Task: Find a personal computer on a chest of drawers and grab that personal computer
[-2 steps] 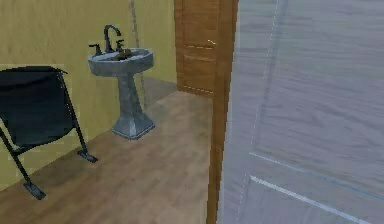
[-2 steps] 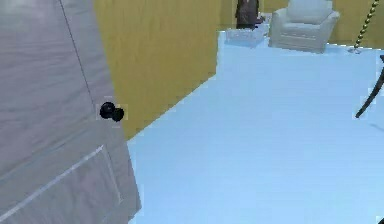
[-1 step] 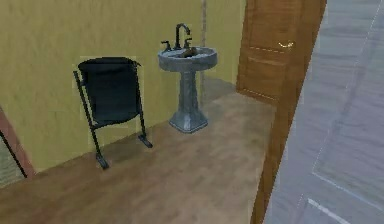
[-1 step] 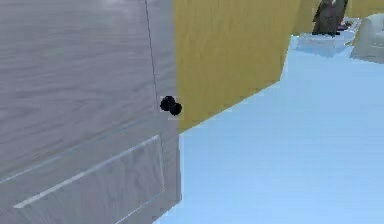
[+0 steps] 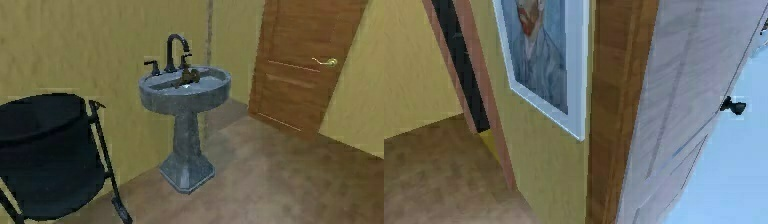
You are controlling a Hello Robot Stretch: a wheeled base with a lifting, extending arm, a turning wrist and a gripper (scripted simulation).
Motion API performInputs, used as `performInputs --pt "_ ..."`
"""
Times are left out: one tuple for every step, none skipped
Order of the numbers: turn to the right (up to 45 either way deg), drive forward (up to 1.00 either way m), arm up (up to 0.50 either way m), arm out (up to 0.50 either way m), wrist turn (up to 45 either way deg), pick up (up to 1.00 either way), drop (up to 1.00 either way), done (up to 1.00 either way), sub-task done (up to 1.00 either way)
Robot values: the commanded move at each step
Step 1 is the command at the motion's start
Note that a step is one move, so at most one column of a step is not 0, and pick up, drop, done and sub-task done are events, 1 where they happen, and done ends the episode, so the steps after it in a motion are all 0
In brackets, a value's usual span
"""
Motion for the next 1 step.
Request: performInputs --pt "-12.0 0.00 0.00 0.00 0.0 0.00 0.00 0.00 0.00"
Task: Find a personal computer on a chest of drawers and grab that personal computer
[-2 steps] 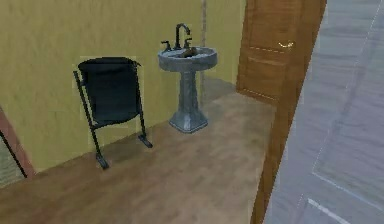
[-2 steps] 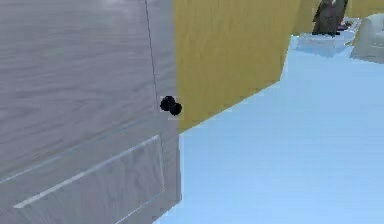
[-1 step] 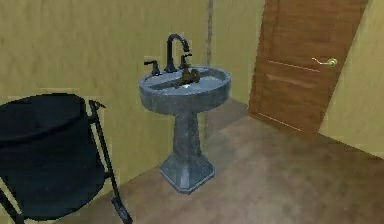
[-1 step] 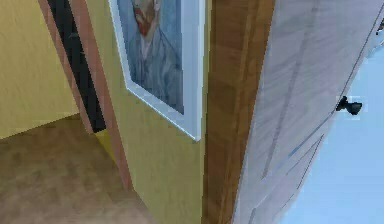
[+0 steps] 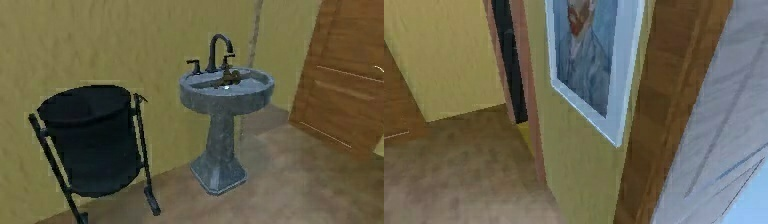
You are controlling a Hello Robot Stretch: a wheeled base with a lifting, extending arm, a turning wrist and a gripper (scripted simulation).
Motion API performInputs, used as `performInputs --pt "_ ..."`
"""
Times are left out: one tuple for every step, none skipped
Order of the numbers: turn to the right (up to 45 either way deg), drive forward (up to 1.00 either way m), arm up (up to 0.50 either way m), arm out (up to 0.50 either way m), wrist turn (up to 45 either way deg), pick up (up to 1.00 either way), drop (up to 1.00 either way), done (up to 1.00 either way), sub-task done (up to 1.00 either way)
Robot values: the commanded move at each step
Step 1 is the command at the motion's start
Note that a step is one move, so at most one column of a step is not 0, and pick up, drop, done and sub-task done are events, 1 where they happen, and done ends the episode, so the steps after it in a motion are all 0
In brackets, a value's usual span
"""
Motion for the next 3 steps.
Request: performInputs --pt "0.0 0.40 0.00 0.00 0.0 0.00 0.00 0.00 0.00" --pt "45.0 0.00 0.00 0.00 0.0 0.00 0.00 0.00 0.00" --pt "27.0 0.00 0.00 0.00 0.0 0.00 0.00 0.00 0.00"
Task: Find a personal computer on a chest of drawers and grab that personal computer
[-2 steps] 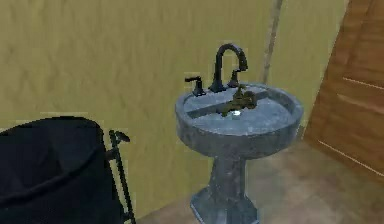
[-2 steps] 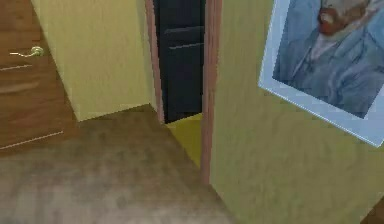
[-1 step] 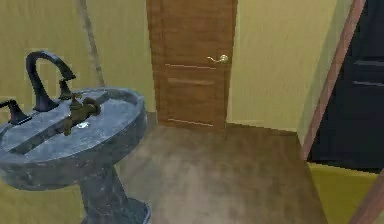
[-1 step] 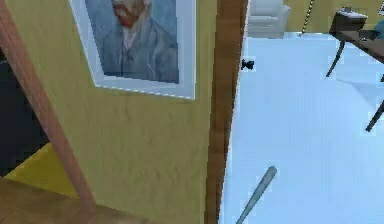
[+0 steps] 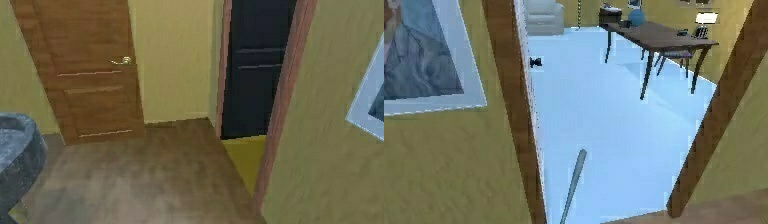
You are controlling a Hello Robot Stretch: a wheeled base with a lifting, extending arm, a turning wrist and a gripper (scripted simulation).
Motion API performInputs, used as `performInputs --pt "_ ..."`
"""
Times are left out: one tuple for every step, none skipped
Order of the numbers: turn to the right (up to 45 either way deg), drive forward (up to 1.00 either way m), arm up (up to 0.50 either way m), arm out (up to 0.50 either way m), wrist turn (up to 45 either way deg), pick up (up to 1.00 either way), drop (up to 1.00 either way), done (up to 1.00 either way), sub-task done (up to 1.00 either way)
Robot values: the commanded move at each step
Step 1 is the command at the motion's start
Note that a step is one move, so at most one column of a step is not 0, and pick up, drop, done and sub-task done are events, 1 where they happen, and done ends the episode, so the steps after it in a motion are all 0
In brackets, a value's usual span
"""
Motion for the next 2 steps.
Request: performInputs --pt "0.0 1.00 0.00 0.00 0.0 0.00 0.00 0.00 0.00" --pt "21.0 0.00 0.00 0.00 0.0 0.00 0.00 0.00 0.00"
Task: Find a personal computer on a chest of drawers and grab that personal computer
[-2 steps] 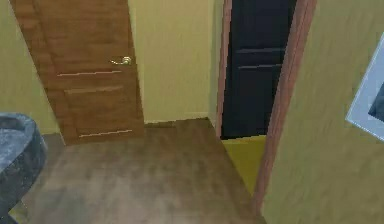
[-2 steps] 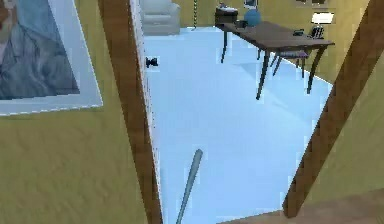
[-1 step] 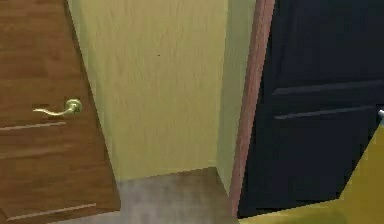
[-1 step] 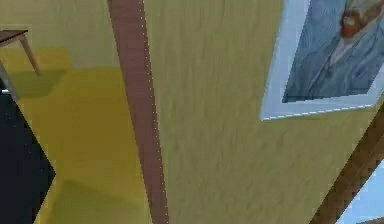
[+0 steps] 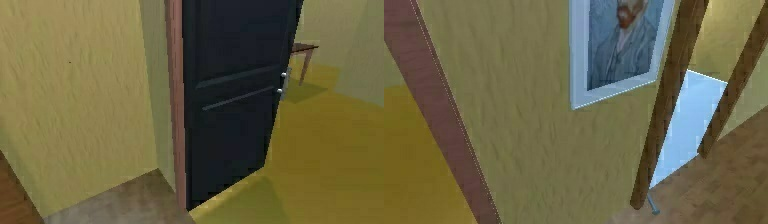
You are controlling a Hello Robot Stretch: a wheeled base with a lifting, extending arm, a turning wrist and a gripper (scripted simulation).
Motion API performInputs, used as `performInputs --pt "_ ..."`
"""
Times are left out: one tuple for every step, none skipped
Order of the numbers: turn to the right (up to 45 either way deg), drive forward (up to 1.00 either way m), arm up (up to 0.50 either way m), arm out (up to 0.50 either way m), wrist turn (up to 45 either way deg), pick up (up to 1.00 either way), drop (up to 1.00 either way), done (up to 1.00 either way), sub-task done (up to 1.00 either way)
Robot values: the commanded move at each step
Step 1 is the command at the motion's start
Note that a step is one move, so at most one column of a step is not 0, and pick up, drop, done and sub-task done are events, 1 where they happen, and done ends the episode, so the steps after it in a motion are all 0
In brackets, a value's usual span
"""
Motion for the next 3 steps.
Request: performInputs --pt "0.0 0.05 0.00 0.00 0.0 0.00 0.00 0.00 0.00" --pt "18.0 0.00 0.00 0.00 0.0 0.00 0.00 0.00 0.00" --pt "0.0 0.75 0.00 0.00 0.0 0.00 0.00 0.00 0.00"
